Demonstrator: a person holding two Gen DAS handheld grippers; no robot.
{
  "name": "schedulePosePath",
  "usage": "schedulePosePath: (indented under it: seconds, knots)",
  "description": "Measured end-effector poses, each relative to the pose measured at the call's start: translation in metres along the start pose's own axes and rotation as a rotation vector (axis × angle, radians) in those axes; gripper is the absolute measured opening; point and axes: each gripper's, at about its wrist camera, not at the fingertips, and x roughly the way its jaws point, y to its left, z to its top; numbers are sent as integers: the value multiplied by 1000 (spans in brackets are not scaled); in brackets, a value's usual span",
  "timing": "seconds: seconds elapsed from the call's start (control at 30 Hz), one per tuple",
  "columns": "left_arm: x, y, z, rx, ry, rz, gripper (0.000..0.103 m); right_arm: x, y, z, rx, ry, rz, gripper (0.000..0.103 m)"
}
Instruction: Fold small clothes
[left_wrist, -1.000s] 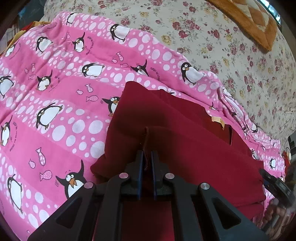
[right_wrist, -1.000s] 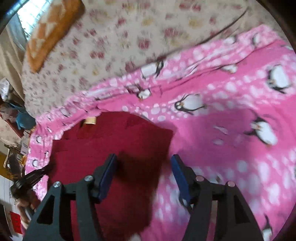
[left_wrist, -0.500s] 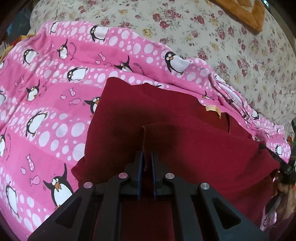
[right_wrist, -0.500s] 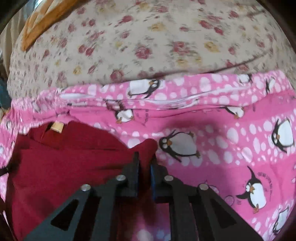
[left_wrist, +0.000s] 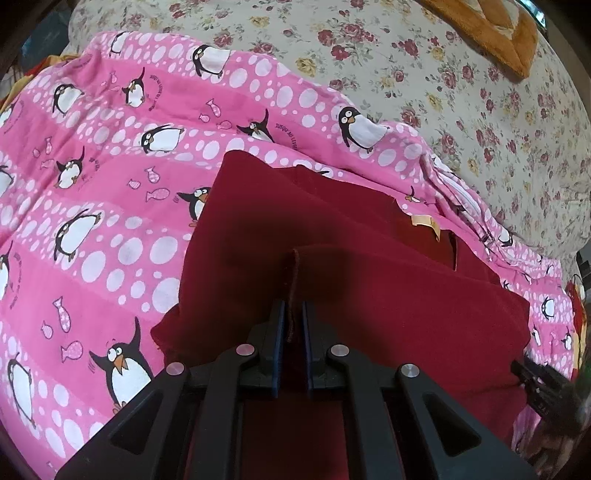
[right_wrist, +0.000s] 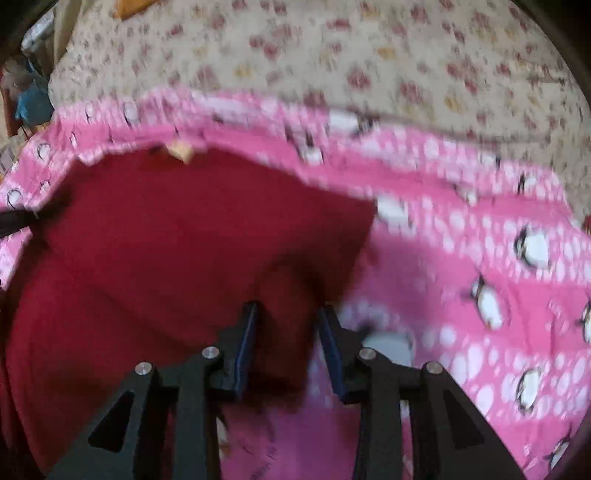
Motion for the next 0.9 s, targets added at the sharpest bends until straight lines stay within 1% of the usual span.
schedulePosePath:
  seconds: [0.03, 0.1, 0.13, 0.23, 0.3, 0.33, 0.37, 0.4, 0.47, 0.5, 0.53, 0.57, 0.6, 0.63, 0.67, 0.77, 0.87, 0.9]
  knots:
    - [0, 0, 0, -1, 0, 0, 0, -2, -7, -4, 38, -19, 20, 36]
    - [0, -1, -1, -2, -2, 4, 0, -8, -17, -6, 104, -14, 59, 38]
    - [-1, -1, -1, 0, -4, 7, 0, -12, -20, -5, 116, -15, 63, 38]
    - [0, -3, -1, 3, -5, 17, 0, -27, -19, 3, 130, -51, 57, 38]
    - [1, -3, -2, 8, -7, 26, 0, -38, -12, 11, 131, -99, 83, 39]
    - [2, -4, -2, 13, -7, 32, 0, -41, -8, 15, 129, -117, 92, 40]
    - [2, -4, -3, 15, -6, 33, 0, -41, -3, 22, 123, -126, 99, 44]
    - [3, -4, -3, 15, -5, 34, 0, -38, 0, 27, 119, -124, 97, 46]
    - [4, -4, -3, 16, -2, 30, 0, -23, 7, 35, 118, -97, 69, 46]
    - [4, -4, -3, 18, 0, 24, 0, -11, 7, 38, 126, -69, 45, 46]
    - [5, -5, -3, 25, 3, 15, 4, -2, 7, 38, 133, -52, 37, 46]
    - [6, -7, -5, 39, 2, 2, 12, 7, 6, 38, 138, -36, 34, 47]
    - [6, -9, -6, 58, 0, -10, 17, 13, 5, 37, 132, -43, 33, 47]
    - [6, -12, -7, 82, -3, -23, 24, 13, 5, 36, 129, -53, 31, 47]
    - [6, -15, -9, 100, -8, -26, 28, 10, 5, 36, 130, -48, 29, 47]
    - [4, -21, -14, 141, -18, -2, 29, -8, 5, 33, 137, -40, 25, 49]
    - [-4, -20, -18, 135, -31, 3, 29, -31, 3, 20, 131, -47, 16, 56]
    - [-8, -18, -20, 127, -36, 4, 29, -40, 4, 12, 136, -48, 16, 58]
